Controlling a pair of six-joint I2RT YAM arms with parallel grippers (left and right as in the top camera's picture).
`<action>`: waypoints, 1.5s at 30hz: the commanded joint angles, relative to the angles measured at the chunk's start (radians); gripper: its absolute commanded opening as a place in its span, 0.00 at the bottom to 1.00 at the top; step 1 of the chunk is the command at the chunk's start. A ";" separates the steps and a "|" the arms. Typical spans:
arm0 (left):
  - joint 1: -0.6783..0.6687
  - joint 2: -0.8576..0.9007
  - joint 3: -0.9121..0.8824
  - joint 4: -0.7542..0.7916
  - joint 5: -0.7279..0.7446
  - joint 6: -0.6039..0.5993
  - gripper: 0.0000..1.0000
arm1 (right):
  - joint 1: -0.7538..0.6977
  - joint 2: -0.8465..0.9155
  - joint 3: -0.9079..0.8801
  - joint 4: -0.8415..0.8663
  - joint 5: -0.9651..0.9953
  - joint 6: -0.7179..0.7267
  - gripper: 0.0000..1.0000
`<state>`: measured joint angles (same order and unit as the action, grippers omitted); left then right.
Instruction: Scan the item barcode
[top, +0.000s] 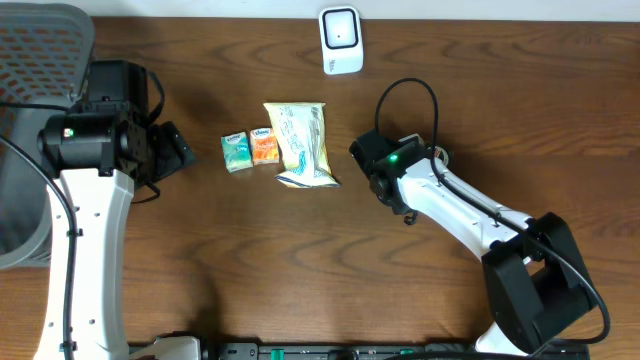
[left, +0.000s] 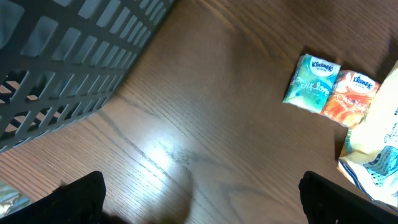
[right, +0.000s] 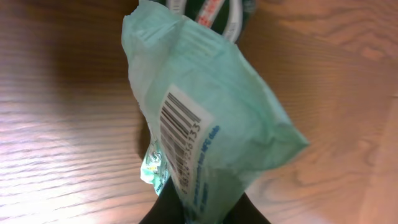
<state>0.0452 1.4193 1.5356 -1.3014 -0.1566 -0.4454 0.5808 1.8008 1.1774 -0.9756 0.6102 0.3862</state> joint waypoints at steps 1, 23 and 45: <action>0.004 0.005 0.000 -0.003 -0.010 -0.009 0.98 | 0.031 0.013 -0.003 0.008 -0.065 0.016 0.18; 0.004 0.005 0.000 -0.003 -0.010 -0.009 0.98 | 0.111 0.011 0.257 -0.035 -0.388 -0.062 0.93; 0.004 0.005 0.000 -0.003 -0.010 -0.009 0.98 | 0.004 0.018 -0.074 0.170 -0.197 -0.193 0.93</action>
<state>0.0448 1.4193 1.5356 -1.3018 -0.1566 -0.4454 0.5980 1.8130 1.1336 -0.8345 0.3679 0.2016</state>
